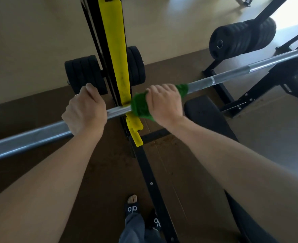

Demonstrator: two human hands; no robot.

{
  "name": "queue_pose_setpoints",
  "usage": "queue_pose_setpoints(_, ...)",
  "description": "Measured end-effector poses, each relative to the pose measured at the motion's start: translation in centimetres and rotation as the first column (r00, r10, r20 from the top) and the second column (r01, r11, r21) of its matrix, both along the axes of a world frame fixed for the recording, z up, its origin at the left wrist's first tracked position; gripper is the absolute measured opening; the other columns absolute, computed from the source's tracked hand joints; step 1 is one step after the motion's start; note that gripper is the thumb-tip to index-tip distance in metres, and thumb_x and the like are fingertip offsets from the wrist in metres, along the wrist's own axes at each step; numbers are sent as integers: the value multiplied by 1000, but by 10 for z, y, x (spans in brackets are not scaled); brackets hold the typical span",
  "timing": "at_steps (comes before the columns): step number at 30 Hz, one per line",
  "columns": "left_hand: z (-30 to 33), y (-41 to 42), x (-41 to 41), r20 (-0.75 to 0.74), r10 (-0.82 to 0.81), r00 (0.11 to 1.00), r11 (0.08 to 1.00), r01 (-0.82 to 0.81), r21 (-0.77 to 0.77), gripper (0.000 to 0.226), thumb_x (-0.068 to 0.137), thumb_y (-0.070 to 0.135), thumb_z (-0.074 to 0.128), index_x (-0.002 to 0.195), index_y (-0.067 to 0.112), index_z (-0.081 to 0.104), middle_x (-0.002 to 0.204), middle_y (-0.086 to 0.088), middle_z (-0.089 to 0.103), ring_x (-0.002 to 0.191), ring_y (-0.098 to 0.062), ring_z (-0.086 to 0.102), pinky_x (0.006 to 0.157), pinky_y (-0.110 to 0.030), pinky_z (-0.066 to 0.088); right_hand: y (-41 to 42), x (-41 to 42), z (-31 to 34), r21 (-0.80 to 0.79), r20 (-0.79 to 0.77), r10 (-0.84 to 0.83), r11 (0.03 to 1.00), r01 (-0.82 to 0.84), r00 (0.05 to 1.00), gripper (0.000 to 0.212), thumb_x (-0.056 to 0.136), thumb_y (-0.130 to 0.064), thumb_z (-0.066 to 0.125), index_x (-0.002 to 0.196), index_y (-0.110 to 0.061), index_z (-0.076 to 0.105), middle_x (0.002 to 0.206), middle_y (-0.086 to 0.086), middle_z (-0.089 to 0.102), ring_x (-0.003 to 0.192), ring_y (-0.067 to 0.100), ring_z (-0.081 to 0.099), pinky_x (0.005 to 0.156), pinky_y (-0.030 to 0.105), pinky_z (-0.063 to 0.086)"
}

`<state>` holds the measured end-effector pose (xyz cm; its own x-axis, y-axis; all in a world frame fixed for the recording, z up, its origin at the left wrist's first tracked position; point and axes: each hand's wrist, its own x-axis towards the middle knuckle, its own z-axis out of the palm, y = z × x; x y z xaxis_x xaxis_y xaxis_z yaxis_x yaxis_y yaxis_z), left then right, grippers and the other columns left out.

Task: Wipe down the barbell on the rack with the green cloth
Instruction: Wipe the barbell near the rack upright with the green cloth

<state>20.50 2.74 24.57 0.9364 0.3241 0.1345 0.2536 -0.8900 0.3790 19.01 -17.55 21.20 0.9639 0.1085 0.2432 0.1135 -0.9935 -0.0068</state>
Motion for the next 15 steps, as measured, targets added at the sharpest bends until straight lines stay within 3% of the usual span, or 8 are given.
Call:
queue_pose_setpoints(3,-1,4,0,46,25,999,996,-21,-90,49,109,36,17,96,10,57,83,-9,55,76,-30,51,70,-40,35,20,1,3,84,69,16,996,-22,998,43,106,-29,31,82,-18,66,79,-1,71,75,26,66,78,38,47)
queue_pose_setpoints(5,2,4,-3,182,36,983,985,-4,-172,36,106,29,27,103,8,55,90,-9,59,83,-29,55,78,-37,33,7,3,3,32,66,67,997,-70,996,43,107,-31,33,80,-19,65,78,-2,71,73,25,66,74,37,45)
queue_pose_setpoints(9,19,-41,-22,453,-169,876,947,271,-171,15,98,17,43,94,8,54,82,-3,53,75,-17,48,76,-30,35,0,18,16,-2,-87,135,991,-135,987,43,108,-39,26,73,-25,47,67,-8,61,63,22,64,68,35,47)
queue_pose_setpoints(12,27,-91,-29,489,-350,799,894,441,-81,14,100,11,45,92,7,55,81,1,49,73,-13,44,73,-27,33,-20,21,23,-31,-182,186,980,-195,966,43,108,-41,23,76,-24,46,58,-10,43,52,20,50,59,36,44)
queue_pose_setpoints(15,24,-126,-21,430,-461,777,864,503,17,19,101,13,41,94,6,57,82,-2,54,72,-15,48,68,-27,36,-51,30,31,-35,-268,229,968,-247,936,40,105,-35,27,73,-20,45,59,-9,43,56,18,49,65,38,41)
